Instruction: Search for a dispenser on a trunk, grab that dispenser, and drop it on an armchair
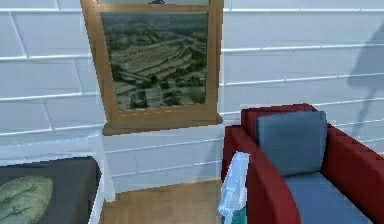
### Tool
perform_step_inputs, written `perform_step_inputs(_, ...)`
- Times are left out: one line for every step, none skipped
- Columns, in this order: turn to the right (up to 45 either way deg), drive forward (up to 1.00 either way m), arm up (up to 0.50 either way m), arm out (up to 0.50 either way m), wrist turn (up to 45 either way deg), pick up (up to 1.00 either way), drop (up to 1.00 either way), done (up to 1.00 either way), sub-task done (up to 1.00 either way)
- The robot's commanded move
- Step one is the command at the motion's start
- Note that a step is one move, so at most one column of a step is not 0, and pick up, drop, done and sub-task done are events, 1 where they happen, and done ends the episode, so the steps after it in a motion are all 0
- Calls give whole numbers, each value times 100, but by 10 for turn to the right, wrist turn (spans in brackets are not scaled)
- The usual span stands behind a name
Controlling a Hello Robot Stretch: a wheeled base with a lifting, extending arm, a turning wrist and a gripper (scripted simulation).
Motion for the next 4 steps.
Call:
perform_step_inputs(0, 85, 0, 0, 0, 0, 0, 0, 0)
perform_step_inputs(450, 0, 0, 0, 0, 0, 0, 0, 0)
perform_step_inputs(450, 0, 0, 0, 0, 0, 0, 0, 0)
perform_step_inputs(450, 0, 0, 0, 0, 0, 0, 0, 0)
